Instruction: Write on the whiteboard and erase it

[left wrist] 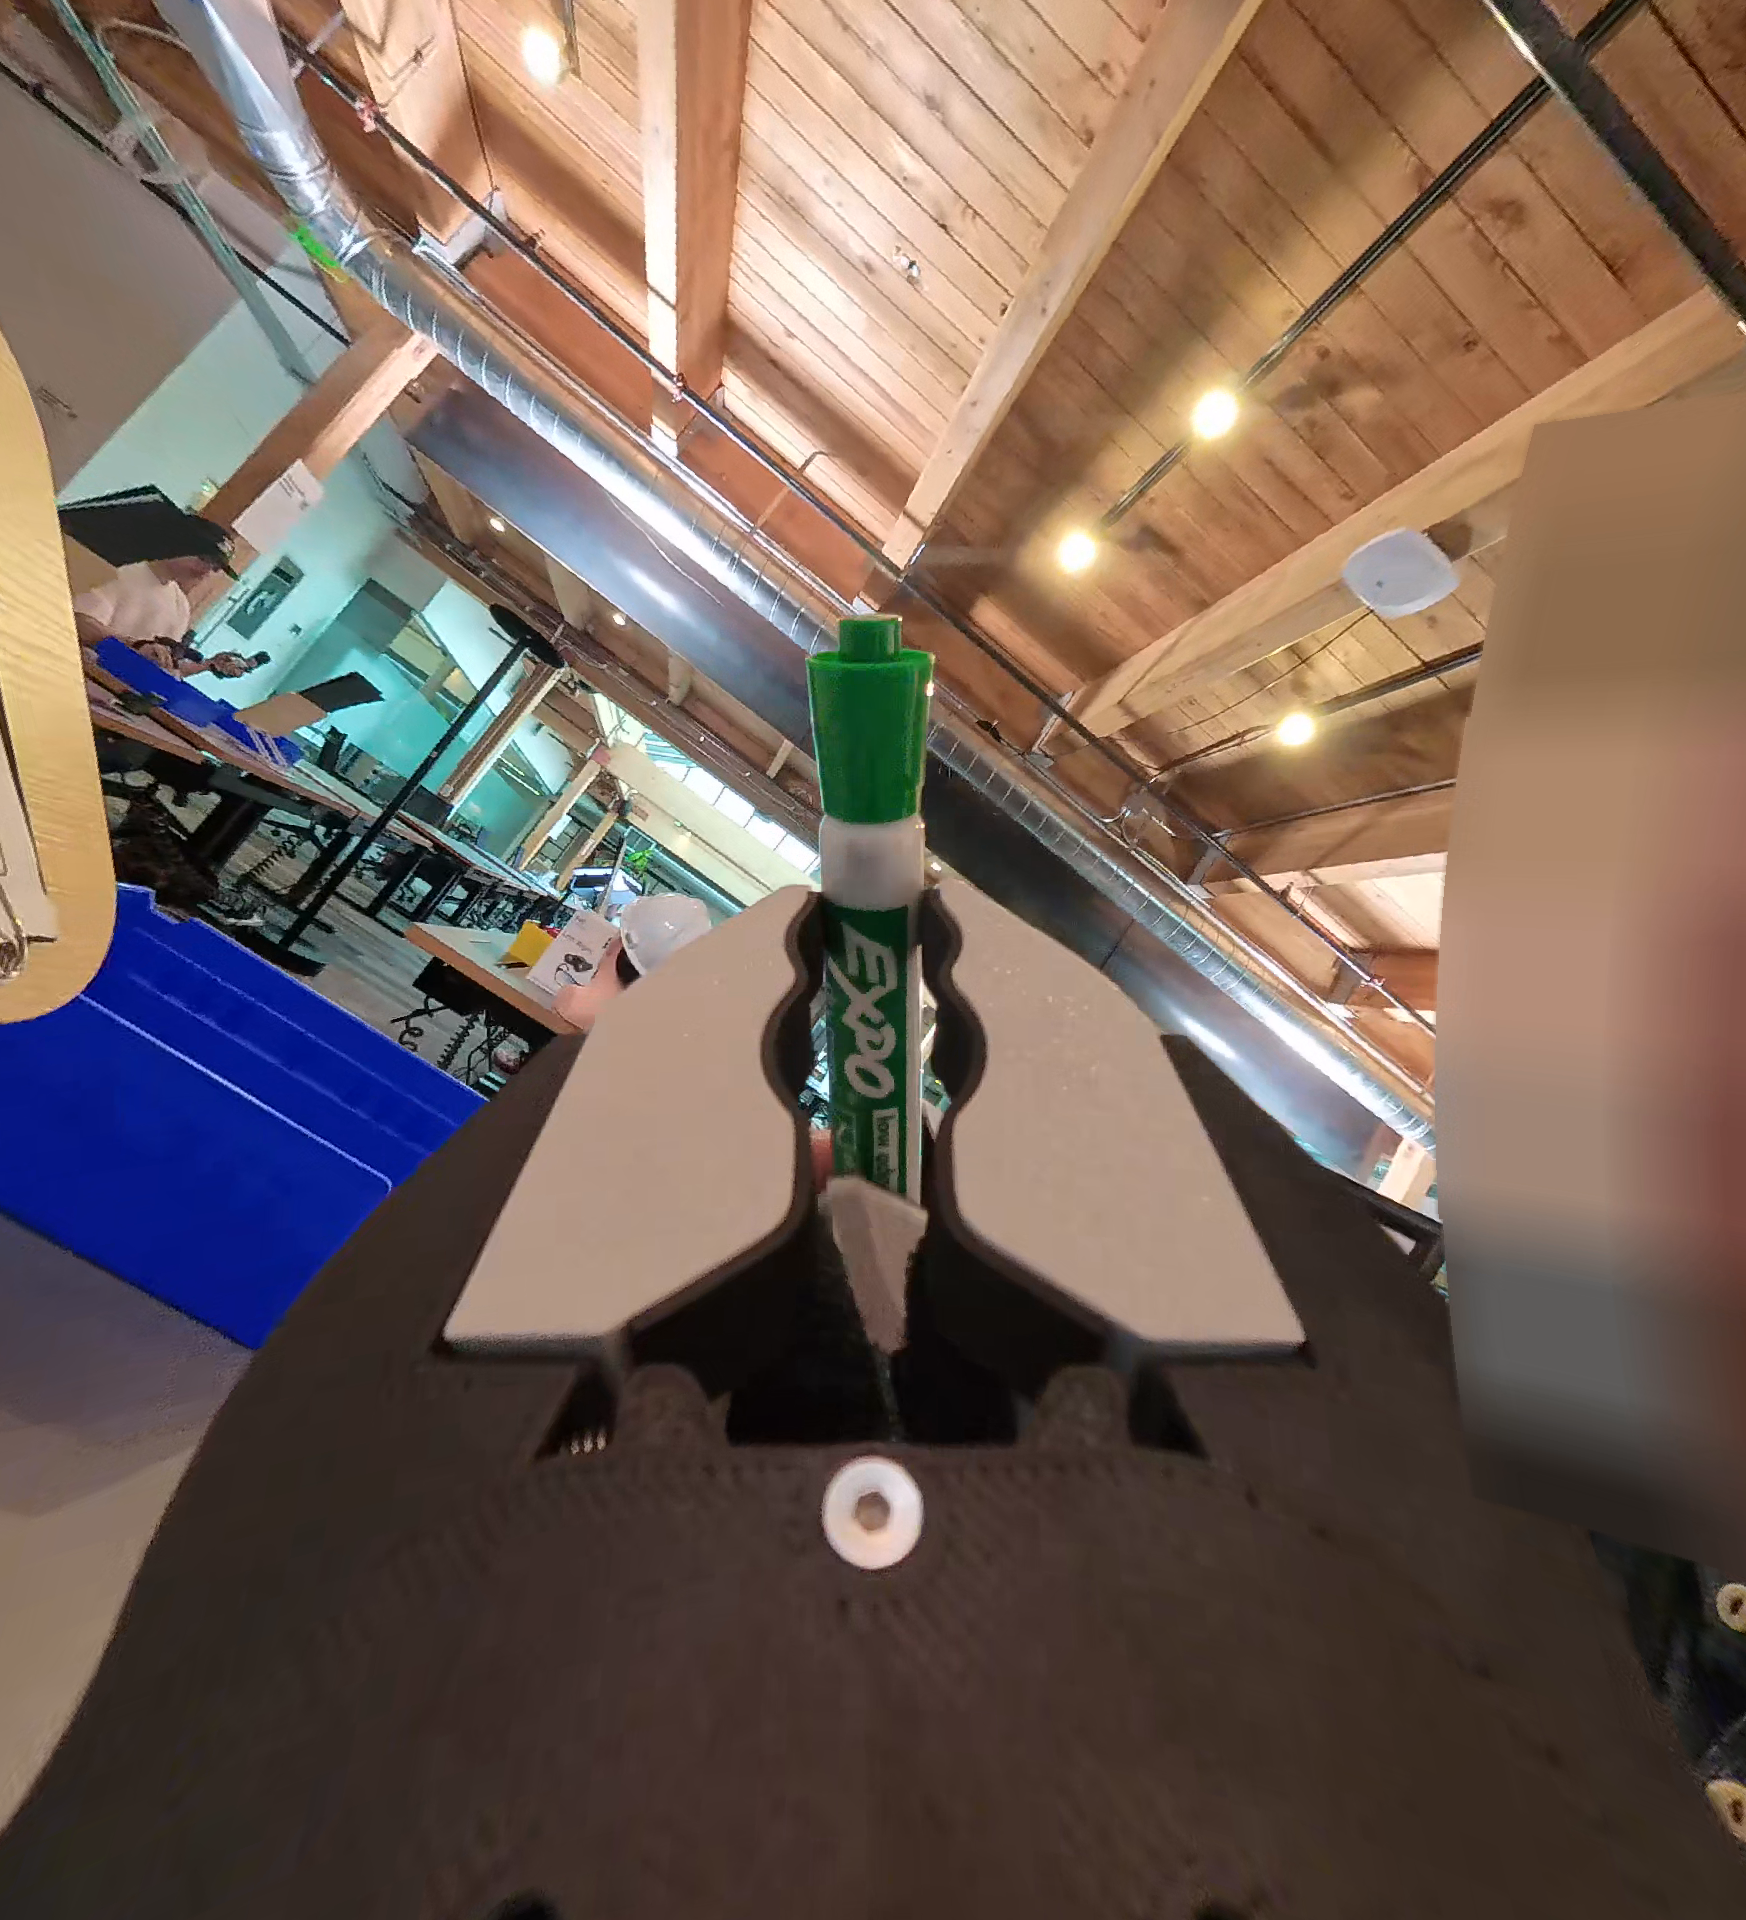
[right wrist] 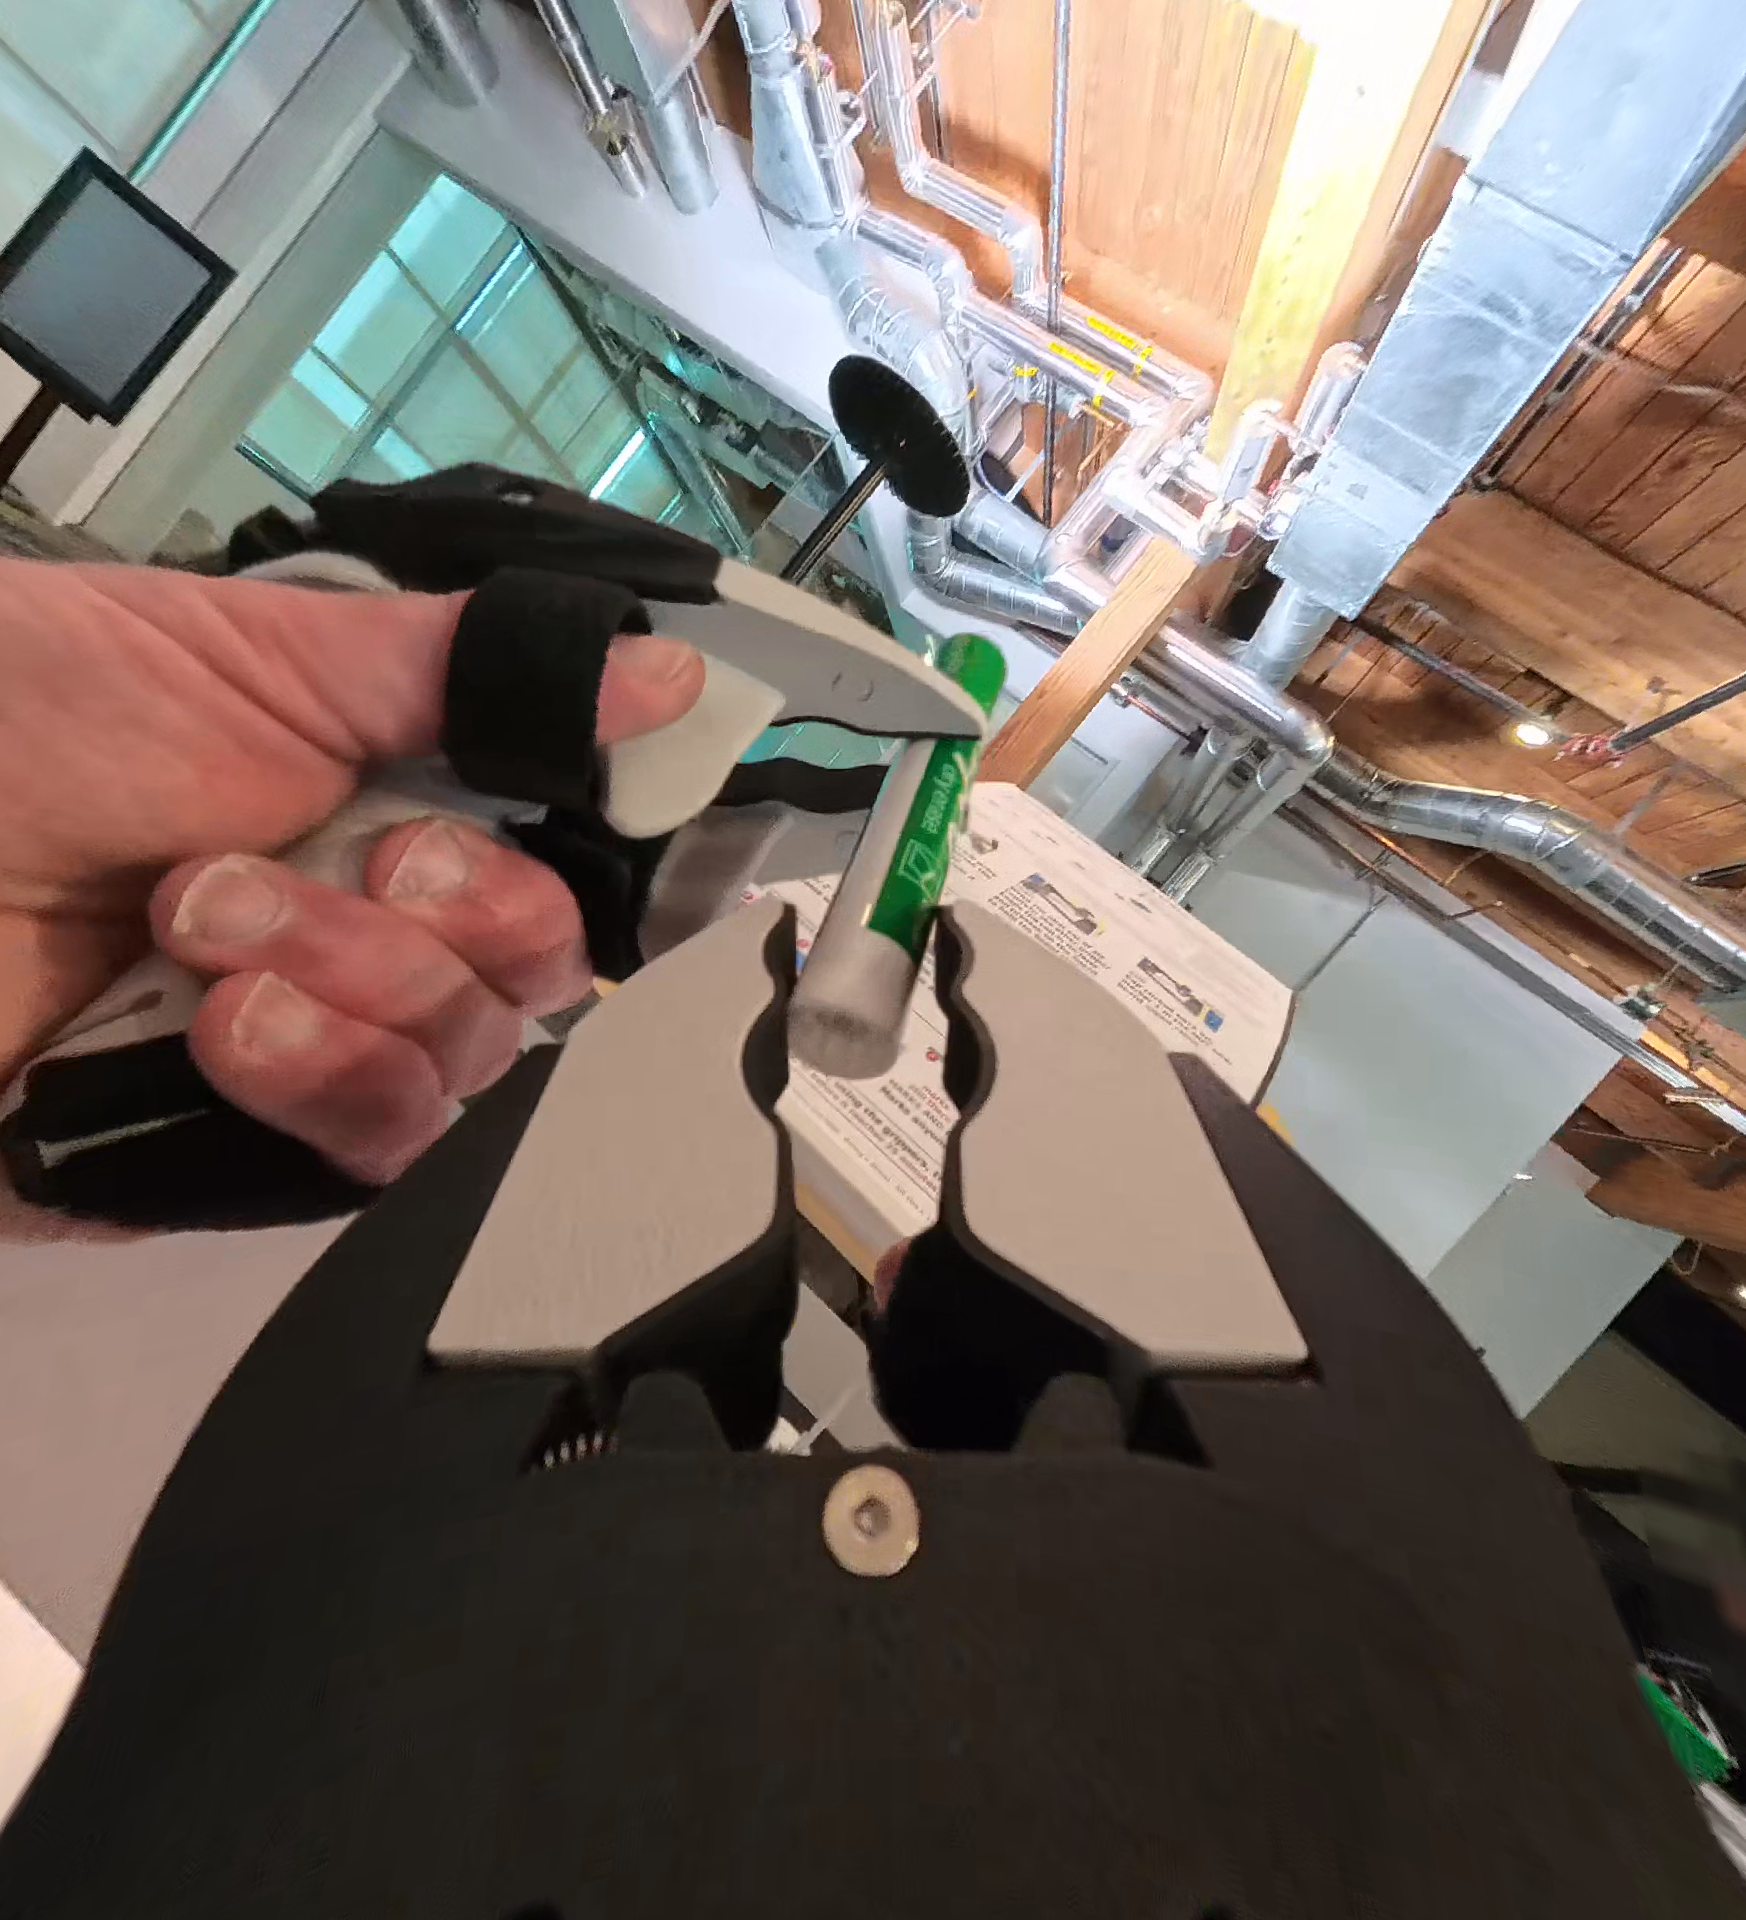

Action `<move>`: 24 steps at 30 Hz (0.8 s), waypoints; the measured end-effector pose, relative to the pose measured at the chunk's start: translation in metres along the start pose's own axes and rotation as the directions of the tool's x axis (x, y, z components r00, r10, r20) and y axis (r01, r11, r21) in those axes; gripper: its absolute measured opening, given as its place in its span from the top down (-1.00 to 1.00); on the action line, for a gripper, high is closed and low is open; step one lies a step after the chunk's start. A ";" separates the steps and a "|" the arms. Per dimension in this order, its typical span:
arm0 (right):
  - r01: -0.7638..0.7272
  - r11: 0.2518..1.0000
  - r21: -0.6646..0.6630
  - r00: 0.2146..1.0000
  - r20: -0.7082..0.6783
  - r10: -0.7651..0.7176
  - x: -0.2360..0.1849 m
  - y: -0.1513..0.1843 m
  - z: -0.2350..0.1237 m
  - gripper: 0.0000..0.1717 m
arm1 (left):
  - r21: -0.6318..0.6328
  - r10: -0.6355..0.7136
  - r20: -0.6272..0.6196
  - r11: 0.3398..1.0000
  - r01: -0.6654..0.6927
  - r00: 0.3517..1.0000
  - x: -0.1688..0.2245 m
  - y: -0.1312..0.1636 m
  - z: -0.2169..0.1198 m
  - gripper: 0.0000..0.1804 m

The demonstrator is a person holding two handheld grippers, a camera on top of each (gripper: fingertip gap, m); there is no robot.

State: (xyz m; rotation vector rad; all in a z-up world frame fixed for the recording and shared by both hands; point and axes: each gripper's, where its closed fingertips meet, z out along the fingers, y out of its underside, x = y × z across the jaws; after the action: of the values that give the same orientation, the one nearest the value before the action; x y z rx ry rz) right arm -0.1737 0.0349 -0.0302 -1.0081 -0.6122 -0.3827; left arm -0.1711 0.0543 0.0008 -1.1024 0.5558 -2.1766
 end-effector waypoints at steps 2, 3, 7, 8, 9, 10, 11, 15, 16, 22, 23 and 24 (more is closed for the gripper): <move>-0.004 1.000 0.009 1.000 -0.022 0.004 0.009 0.001 -0.003 0.76 | -0.012 -0.014 -0.014 1.000 0.014 1.000 -0.001 0.004 -0.001 0.80; -0.006 1.000 0.018 1.000 0.006 0.006 0.010 0.001 -0.005 0.76 | -0.020 -0.026 -0.024 0.999 0.026 0.999 -0.002 0.006 -0.001 0.80; 0.034 0.999 0.033 0.993 0.109 -0.038 0.012 0.002 -0.011 0.76 | -0.007 -0.024 -0.055 1.000 0.024 0.998 -0.003 0.003 -0.003 0.79; 0.028 0.999 0.041 0.986 0.162 -0.035 0.011 0.002 -0.013 0.76 | -0.005 -0.025 -0.074 1.000 0.025 0.997 -0.001 0.002 -0.004 0.80; 0.019 0.998 0.056 0.980 0.196 -0.029 0.011 -0.001 -0.016 0.76 | -0.027 -0.030 -0.087 0.999 0.028 0.996 0.001 0.003 -0.004 0.79; 0.027 0.998 0.056 0.973 0.228 -0.039 0.012 -0.001 -0.018 0.76 | -0.044 -0.040 -0.091 0.998 0.036 0.995 0.001 0.005 -0.003 0.79; 0.051 0.997 0.054 0.967 0.248 -0.063 0.013 0.000 -0.019 0.76 | -0.048 -0.052 -0.096 0.998 0.047 0.994 0.001 0.007 -0.003 0.79; 0.085 0.993 0.088 0.963 0.249 -0.104 0.020 -0.004 -0.021 0.76 | -0.041 -0.109 -0.103 0.994 0.105 0.989 -0.001 0.011 -0.003 0.80; 0.102 0.991 0.092 0.963 0.239 -0.121 0.020 -0.004 -0.020 0.75 | -0.051 -0.129 -0.108 0.991 0.124 0.986 -0.001 0.013 -0.002 0.80; 0.134 0.986 0.095 0.945 0.288 -0.156 0.009 -0.004 -0.019 0.71 | -0.084 -0.176 -0.120 0.982 0.167 0.977 -0.001 0.025 0.000 0.79; 0.136 0.987 0.088 0.944 0.289 -0.156 0.009 -0.004 -0.018 0.70 | -0.081 -0.179 -0.119 0.982 0.170 0.977 -0.002 0.026 -0.001 0.80; 0.138 0.987 0.087 0.945 0.286 -0.158 0.009 -0.003 -0.017 0.70 | -0.076 -0.189 -0.121 0.981 0.181 0.974 -0.002 0.026 -0.001 0.80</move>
State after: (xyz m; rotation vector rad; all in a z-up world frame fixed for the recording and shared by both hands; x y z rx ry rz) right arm -0.1631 0.0180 -0.0288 -0.9651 -0.9668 -0.3446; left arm -0.1622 0.0373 -0.0174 -1.0913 0.6044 -2.4196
